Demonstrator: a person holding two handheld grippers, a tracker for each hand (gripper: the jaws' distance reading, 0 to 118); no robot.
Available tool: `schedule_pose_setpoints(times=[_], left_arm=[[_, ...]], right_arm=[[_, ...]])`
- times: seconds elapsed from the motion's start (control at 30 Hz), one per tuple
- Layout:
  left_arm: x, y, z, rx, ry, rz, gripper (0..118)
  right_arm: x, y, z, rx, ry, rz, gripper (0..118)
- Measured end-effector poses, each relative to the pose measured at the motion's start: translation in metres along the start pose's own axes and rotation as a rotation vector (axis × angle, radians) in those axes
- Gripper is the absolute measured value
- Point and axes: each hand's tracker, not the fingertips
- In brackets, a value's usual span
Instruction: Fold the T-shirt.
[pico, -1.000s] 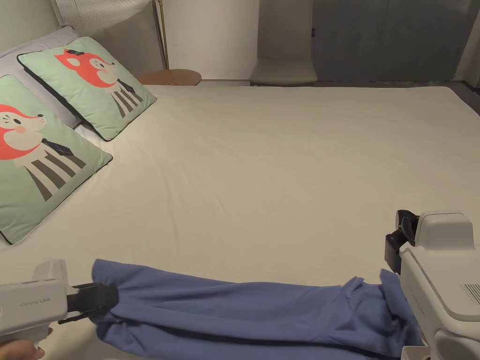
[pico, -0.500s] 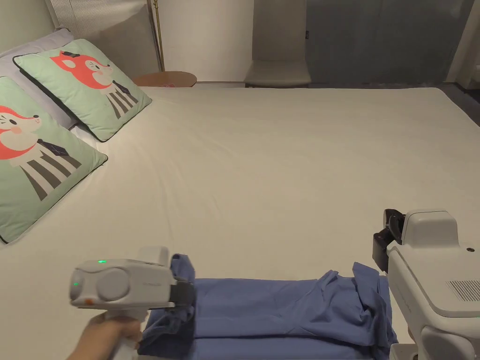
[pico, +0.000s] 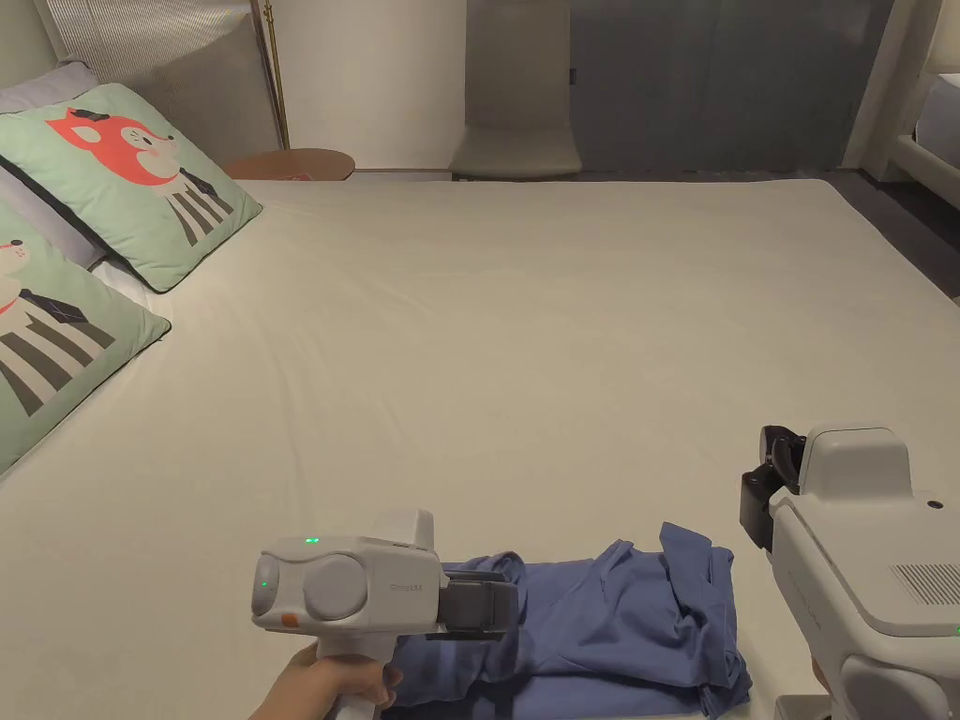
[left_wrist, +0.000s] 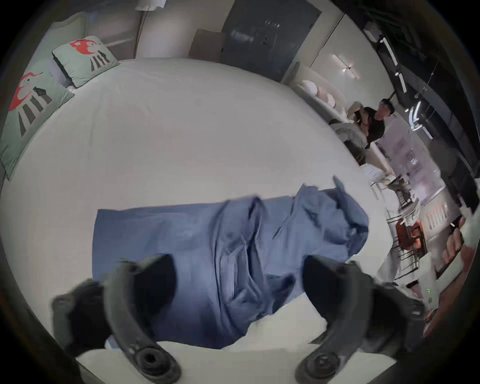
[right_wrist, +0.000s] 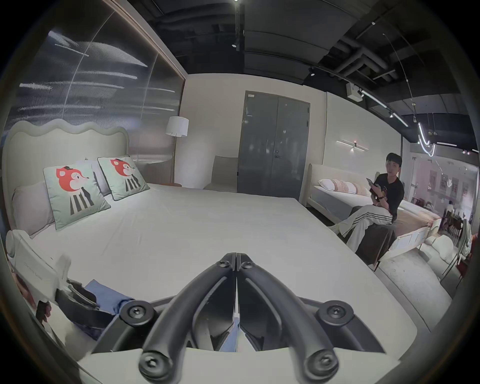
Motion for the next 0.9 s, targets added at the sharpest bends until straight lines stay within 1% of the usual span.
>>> schedule_pose_setpoints(times=[0.07, 0.13, 0.2, 0.27, 0.3, 0.33, 0.37, 0.4, 0.43, 0.5, 0.6, 0.7, 0.8, 0.9], left_arm=[[-0.004, 0.004, 0.015, 0.067, -0.015, 0.011, 107], [-0.004, 0.004, 0.029, 0.139, 0.006, 0.024, 107], [-0.01, 0.004, 0.048, 0.26, 0.067, 0.011, 106], [-0.013, 0.001, 0.067, 0.369, 0.153, -0.038, 104], [-0.014, -0.002, 0.073, 0.41, 0.194, -0.07, 95], [-0.014, -0.005, 0.077, 0.446, 0.242, -0.111, 80], [-0.014, -0.01, 0.077, 0.471, 0.294, -0.157, 56], [-0.018, -0.012, 0.066, 0.477, 0.345, -0.198, 16], [-0.018, -0.016, 0.06, 0.458, 0.394, -0.245, 1], [-0.021, -0.024, 0.044, 0.42, 0.393, -0.283, 0], [-0.011, -0.036, 0.016, 0.337, 0.4, -0.293, 0], [0.003, -0.054, -0.018, 0.25, 0.402, -0.354, 0], [0.023, -0.068, -0.039, 0.183, 0.344, -0.344, 0], [0.042, -0.076, -0.058, 0.169, 0.325, -0.352, 0]], right_arm=[[0.0, 0.0, 0.0, -0.002, 0.003, -0.005, 1], [-0.001, -0.001, 0.0, -0.004, 0.007, -0.007, 1], [-0.002, 0.0, 0.001, -0.006, 0.012, -0.006, 1], [-0.004, -0.001, 0.001, -0.008, 0.017, -0.006, 1], [-0.004, -0.003, -0.002, -0.009, 0.019, -0.007, 1], [-0.005, -0.003, -0.003, -0.011, 0.021, -0.009, 1], [-0.005, -0.004, -0.003, -0.013, 0.023, -0.01, 1], [-0.006, -0.004, -0.004, -0.015, 0.025, -0.012, 1], [-0.006, -0.005, -0.005, -0.018, 0.026, -0.013, 1], [-0.006, -0.006, -0.005, -0.021, 0.027, -0.016, 1], [-0.005, -0.007, -0.006, -0.026, 0.029, -0.02, 1], [0.0, -0.01, -0.006, -0.031, 0.026, -0.018, 1], [0.008, -0.012, -0.004, -0.033, 0.014, -0.017, 1], [0.015, -0.012, 0.0, -0.038, 0.0, -0.016, 1]])
